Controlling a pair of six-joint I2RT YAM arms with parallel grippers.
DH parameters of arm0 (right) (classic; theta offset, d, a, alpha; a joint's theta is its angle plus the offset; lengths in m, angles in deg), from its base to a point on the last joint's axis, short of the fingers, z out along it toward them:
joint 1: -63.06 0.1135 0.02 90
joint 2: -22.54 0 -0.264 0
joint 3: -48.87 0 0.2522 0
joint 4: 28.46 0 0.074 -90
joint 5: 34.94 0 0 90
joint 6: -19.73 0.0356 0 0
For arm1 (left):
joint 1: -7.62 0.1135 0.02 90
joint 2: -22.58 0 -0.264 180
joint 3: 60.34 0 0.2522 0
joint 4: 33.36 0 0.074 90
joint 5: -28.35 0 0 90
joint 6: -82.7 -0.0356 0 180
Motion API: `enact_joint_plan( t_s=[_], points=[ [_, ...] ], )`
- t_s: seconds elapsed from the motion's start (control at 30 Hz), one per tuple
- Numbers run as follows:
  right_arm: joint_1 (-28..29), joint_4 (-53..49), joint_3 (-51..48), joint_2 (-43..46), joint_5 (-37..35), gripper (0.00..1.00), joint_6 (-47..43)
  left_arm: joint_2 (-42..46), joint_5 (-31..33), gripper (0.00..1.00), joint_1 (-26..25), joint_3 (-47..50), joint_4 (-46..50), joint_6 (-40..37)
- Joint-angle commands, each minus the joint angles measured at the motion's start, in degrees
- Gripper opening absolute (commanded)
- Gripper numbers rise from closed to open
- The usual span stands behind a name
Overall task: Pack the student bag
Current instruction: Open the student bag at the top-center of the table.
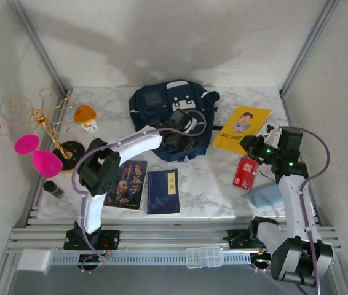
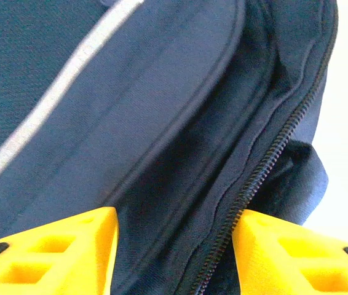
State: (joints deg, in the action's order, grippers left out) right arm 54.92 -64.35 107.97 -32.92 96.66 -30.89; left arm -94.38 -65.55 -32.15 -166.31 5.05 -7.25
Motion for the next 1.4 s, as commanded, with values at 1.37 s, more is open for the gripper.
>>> enact_joint_plan(
  t_s=[1.37],
  points=[
    [-2.0,6.7,-2.5,-1.4,6.8,0.01,0.1,3.4,1.7,0.53,0.7,0.4,-3.1,-13.4]
  ],
)
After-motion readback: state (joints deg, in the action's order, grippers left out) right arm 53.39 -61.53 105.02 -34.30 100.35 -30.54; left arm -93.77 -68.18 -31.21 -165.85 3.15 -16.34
